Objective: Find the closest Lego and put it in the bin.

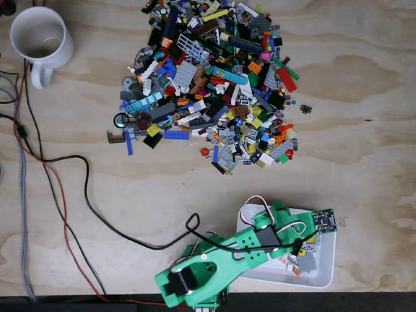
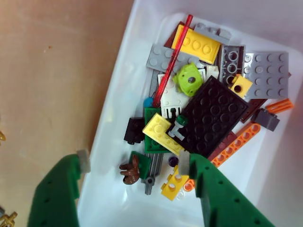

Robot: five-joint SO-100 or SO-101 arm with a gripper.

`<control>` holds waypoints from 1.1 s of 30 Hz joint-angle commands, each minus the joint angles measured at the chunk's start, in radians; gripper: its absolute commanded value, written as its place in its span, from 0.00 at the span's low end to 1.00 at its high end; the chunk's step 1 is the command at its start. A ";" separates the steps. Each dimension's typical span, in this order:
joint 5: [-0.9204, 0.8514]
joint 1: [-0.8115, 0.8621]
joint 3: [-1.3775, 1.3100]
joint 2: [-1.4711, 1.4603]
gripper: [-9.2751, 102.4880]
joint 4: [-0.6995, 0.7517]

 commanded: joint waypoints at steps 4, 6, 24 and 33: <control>-0.005 -0.103 -0.137 0.031 0.26 0.040; 0.017 -0.123 -0.118 0.018 0.26 0.037; 0.094 -0.156 0.175 -0.061 0.13 -0.238; 0.064 -0.123 0.149 -0.057 0.08 -0.221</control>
